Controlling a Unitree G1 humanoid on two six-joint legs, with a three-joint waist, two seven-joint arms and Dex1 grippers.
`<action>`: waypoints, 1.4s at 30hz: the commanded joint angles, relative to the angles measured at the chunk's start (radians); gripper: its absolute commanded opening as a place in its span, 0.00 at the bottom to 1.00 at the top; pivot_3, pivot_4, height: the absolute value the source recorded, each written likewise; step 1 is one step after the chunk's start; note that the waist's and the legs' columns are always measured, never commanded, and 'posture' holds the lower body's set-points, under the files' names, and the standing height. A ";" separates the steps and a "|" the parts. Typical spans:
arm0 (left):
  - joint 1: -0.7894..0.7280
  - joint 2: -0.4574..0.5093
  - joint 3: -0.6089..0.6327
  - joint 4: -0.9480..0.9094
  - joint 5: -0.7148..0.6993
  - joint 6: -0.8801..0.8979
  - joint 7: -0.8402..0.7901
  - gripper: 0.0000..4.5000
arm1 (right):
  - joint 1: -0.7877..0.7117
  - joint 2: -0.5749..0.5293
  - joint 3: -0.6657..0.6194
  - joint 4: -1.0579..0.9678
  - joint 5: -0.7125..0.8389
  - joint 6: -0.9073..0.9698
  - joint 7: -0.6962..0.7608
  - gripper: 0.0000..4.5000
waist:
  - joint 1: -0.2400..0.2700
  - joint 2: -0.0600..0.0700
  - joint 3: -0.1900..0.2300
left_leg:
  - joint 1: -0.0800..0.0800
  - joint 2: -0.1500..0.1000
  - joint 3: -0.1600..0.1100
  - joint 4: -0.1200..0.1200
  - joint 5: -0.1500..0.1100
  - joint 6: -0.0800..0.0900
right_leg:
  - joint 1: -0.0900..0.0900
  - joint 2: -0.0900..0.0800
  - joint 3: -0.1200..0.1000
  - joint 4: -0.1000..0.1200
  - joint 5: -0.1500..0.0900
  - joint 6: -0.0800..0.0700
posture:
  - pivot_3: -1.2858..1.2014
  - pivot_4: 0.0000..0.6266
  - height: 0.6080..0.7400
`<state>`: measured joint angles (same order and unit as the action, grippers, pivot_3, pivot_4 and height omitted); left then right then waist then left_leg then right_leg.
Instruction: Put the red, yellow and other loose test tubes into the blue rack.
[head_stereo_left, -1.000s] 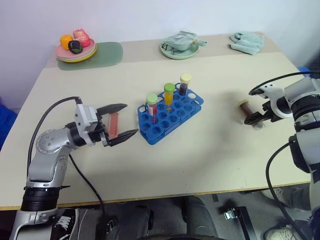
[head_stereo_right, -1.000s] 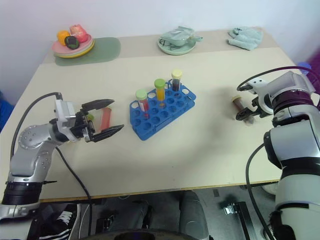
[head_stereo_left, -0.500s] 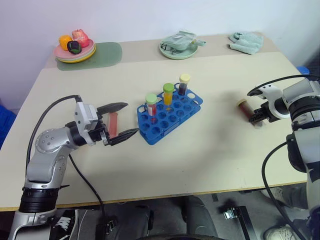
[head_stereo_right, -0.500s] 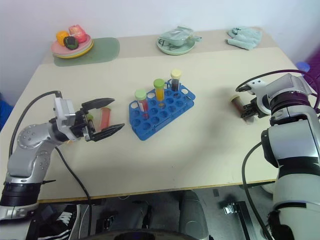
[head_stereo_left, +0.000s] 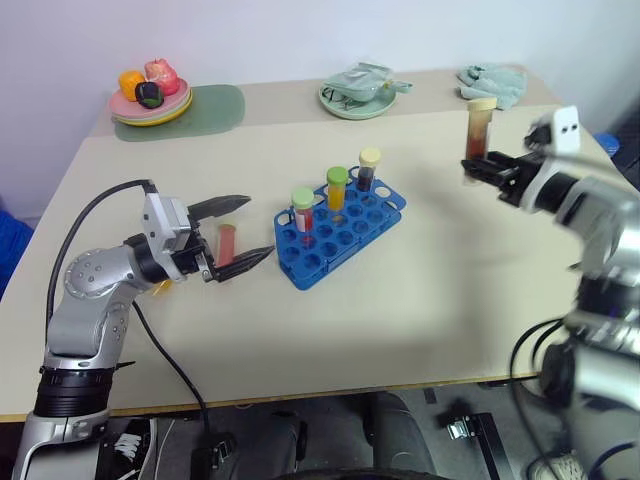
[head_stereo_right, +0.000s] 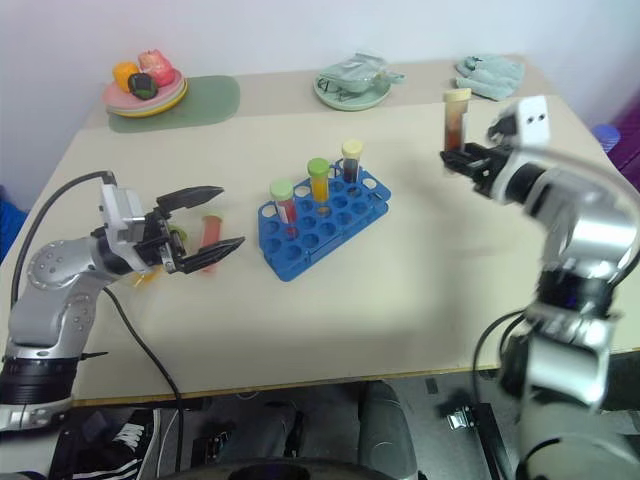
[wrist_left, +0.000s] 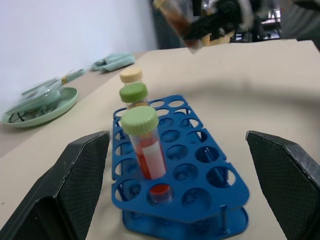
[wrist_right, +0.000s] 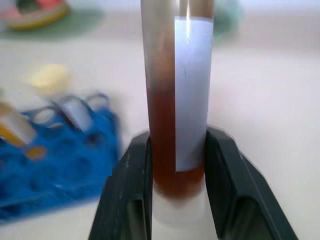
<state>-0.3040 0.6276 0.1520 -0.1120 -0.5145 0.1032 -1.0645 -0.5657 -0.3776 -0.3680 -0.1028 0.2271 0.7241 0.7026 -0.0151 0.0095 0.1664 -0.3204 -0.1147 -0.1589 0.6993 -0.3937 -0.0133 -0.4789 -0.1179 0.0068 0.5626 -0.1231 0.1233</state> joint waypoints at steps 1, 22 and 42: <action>-0.039 0.019 0.021 0.029 -0.003 -0.027 -0.023 1.00 | 0.027 0.101 0.050 -0.095 -0.006 -0.193 -0.132 0.18 | -0.001 0.000 0.000 | 0.000 0.000 0.000 0.000 0.000 0.000 | 0.000 0.000 0.000 0.000 0.000 0.000 | 0.52 0.24 1.00; -0.024 0.049 0.034 -0.004 -0.032 0.030 -0.041 1.00 | 0.044 0.246 0.258 0.498 -0.093 -0.976 -0.252 0.18 | -0.030 0.000 0.000 | 0.001 0.000 0.000 -0.001 0.000 0.000 | 0.000 0.001 0.000 0.000 0.000 -0.001 | 0.52 0.24 1.00; -0.023 0.058 0.038 -0.023 -0.038 0.043 -0.029 1.00 | 0.034 0.255 0.294 0.577 -0.084 -1.033 -0.244 0.18 | -0.031 0.000 0.000 | 0.001 0.001 0.000 -0.001 0.000 0.000 | 0.000 0.001 0.000 0.000 0.000 -0.001 | 0.52 0.24 1.00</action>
<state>-0.3191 0.6689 0.1552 -0.1015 -0.5355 0.1487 -1.0984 -0.5335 -0.1347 -0.0857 0.5064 0.1333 -0.2915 0.4586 -0.0461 0.0096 0.1661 -0.3192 -0.1142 -0.1586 0.6978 -0.3937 -0.0133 -0.4793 -0.1165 0.0066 0.5622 -0.1229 0.1224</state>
